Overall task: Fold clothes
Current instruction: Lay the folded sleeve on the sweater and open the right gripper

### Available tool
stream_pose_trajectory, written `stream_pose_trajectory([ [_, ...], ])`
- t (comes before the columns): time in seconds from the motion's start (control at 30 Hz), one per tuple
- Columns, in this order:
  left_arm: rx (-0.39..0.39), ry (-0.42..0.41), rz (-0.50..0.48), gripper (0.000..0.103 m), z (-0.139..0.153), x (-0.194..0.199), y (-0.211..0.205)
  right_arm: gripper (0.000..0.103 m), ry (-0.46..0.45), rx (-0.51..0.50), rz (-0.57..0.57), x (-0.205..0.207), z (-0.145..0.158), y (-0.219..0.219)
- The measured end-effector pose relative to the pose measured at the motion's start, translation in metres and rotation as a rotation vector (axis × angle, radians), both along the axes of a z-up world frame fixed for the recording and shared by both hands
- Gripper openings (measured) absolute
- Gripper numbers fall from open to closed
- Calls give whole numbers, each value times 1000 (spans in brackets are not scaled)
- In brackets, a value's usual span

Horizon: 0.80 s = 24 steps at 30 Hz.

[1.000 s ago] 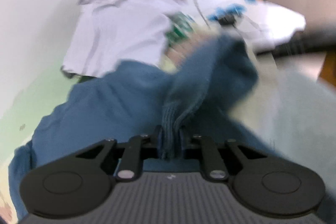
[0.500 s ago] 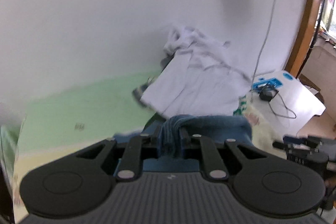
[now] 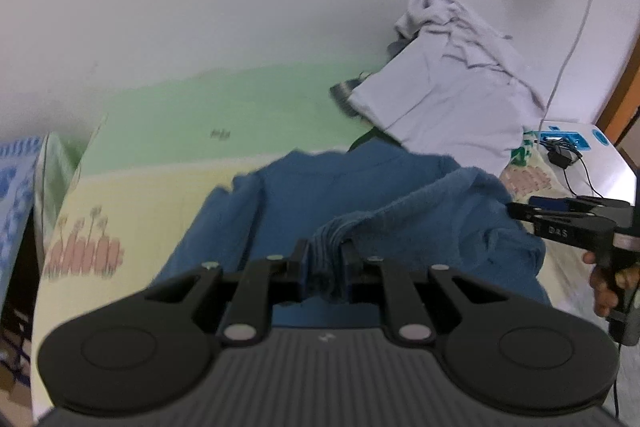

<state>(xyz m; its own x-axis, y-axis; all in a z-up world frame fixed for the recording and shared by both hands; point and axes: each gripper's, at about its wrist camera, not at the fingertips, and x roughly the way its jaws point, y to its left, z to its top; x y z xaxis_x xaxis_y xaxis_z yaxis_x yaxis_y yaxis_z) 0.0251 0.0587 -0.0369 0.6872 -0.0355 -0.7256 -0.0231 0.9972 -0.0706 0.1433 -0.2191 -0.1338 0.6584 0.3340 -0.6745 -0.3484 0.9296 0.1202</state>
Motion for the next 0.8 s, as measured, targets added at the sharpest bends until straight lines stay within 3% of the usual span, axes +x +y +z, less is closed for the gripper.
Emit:
stream_pose_trajectory([
  [0.03,1,4,6,14,-3,-4,2,36,5,4,5,0,0,2],
  [0.07,-4,3,8,15,-4,-10,4,22,7,7,9,-2,0,3],
  [0.1,-10,2,11,15,-5,-15,7,1,-14,22,-1,-5,5,3],
  [0.27,-24,16,7,15,-13,-31,12,0,-181,184,-121,-23,51,-20],
  [0.37,-24,23,2,15,-16,-33,10,10,-100,189,-93,-27,61,-25],
  [0.5,-51,-16,-2,15,-4,-30,12,29,45,159,166,-71,43,-9],
  [0.57,-65,-55,-12,15,11,-27,11,30,141,191,255,-88,28,4],
  [0.63,-70,-99,-31,15,30,-26,8,49,177,201,223,-86,15,19],
  [0.73,-43,-150,-56,15,59,-26,1,55,187,230,99,-76,4,30],
  [0.8,-32,-185,-68,15,77,-29,-1,53,181,300,-23,-64,0,21],
])
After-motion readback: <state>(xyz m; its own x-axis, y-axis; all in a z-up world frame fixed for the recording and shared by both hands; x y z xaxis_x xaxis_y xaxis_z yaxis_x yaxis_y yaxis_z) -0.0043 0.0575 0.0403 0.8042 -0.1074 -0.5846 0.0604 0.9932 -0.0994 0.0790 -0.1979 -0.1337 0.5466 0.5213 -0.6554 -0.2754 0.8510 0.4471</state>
